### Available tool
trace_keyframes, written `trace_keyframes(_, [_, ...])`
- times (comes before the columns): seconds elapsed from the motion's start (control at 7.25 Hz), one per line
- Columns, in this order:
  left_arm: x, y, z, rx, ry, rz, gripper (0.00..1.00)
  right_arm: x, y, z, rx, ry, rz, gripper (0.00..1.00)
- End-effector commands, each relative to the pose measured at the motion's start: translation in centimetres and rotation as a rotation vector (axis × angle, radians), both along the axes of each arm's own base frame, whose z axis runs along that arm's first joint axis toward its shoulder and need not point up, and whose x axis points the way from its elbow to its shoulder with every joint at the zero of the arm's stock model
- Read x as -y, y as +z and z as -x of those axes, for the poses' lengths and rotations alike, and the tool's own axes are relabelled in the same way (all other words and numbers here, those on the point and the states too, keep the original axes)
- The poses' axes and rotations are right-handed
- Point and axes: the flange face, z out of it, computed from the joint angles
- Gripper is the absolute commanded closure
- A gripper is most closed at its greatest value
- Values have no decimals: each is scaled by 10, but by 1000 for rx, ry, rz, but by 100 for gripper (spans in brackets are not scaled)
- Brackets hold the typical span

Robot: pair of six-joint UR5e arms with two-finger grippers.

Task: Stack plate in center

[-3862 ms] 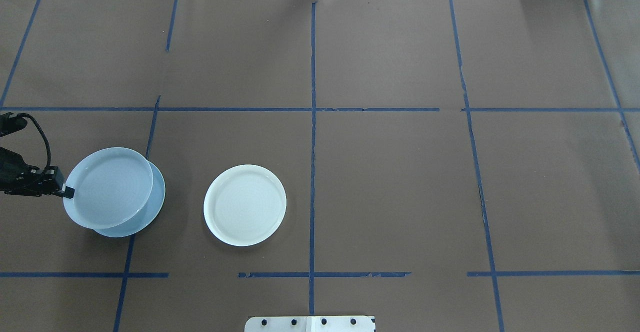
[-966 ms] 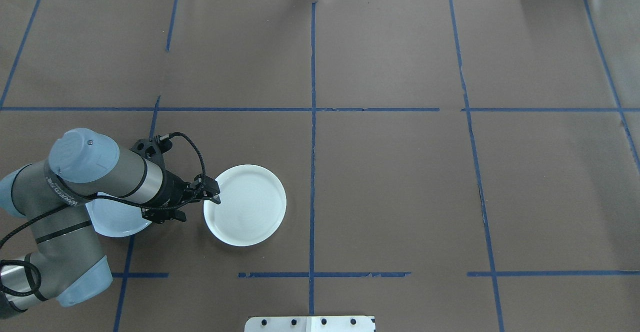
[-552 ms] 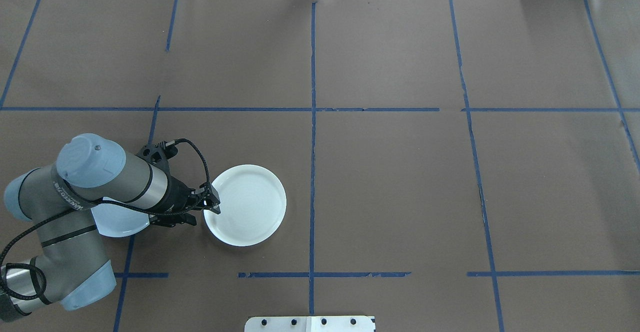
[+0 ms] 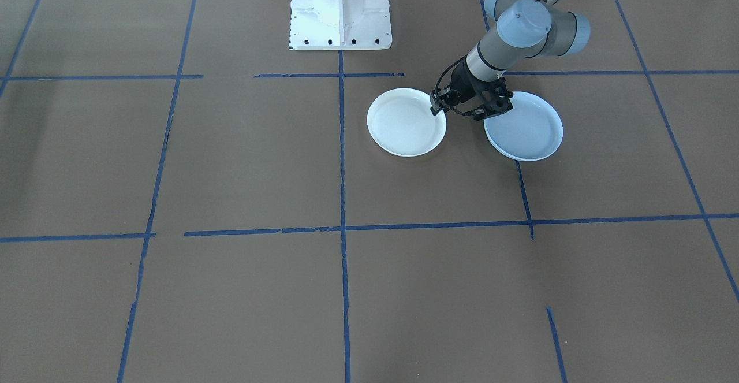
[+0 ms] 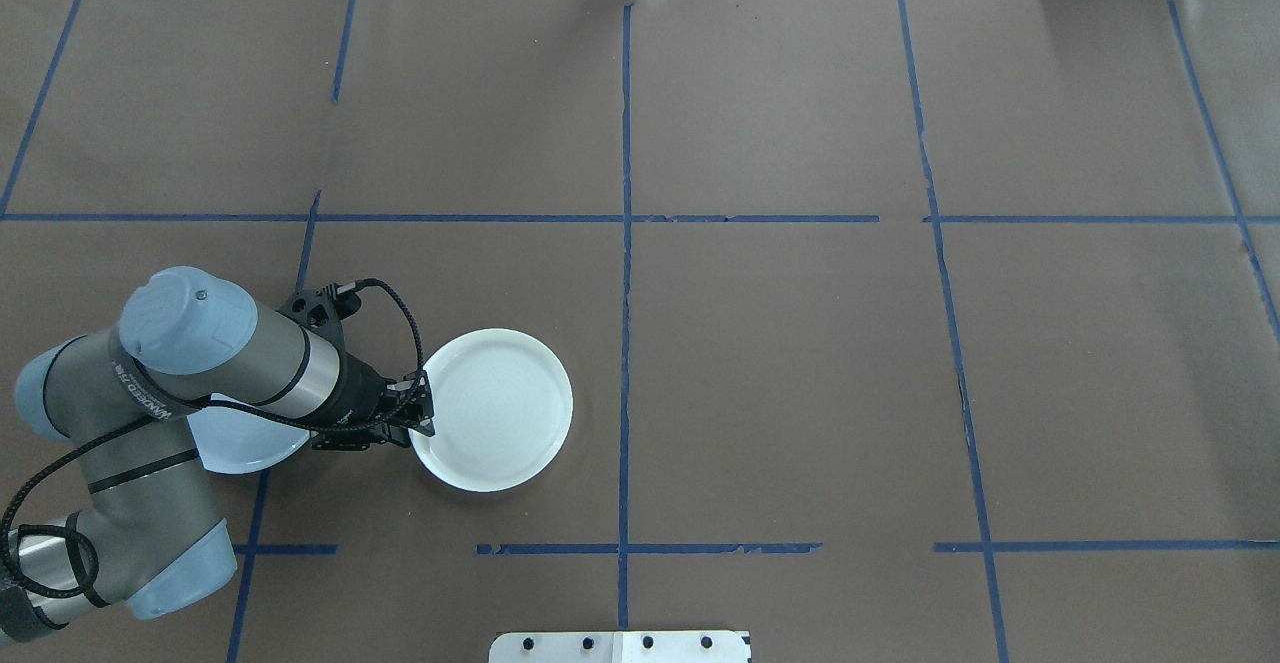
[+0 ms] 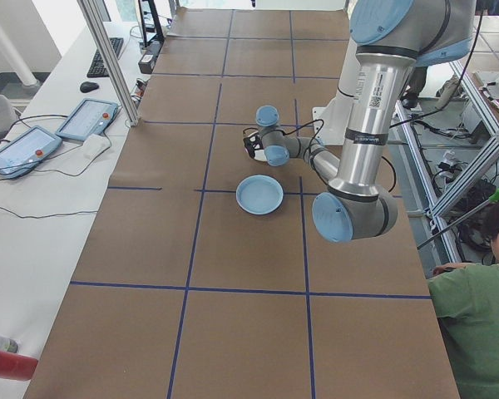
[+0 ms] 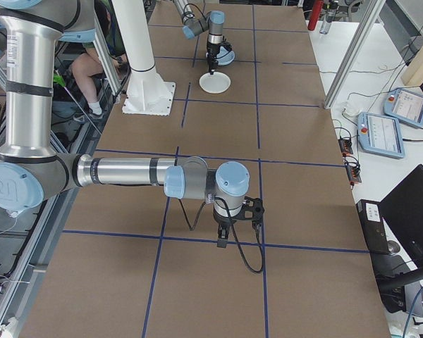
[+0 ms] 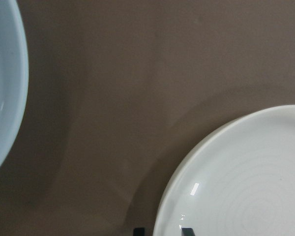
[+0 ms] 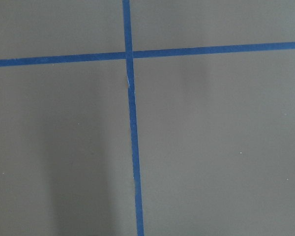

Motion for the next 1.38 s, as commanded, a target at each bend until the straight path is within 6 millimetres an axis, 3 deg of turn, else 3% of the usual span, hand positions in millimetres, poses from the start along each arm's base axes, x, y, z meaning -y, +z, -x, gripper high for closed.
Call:
trace_keyframes(0.0, [0,3,-2,5,1,3,64,0,0,0,0,0,0,0])
trace_keyframes(0.41, [1,6,-1,9,0,4,73,0,0,0,0,0,0,0])
trace_keyframes(0.55, [1,3,-1,5,2,2,100,0,0,0,0,0,0,0])
trace_keyframes(0.69, [-1,3,1,0,7,3,100,0,0,0,0,0,0,0])
trace_keyframes(0.97, [-10,-8,24,-70,76,-12,100,0,0,0,0,0,0,0])
trace_keyframes(1.1, [-2,-10,45,-80,59,-45,100,0,0,0,0,0,0,0])
trace_keyframes(1.24, [3,-6,78,-94,78,-74,100,0,0,0,0,0,0,0])
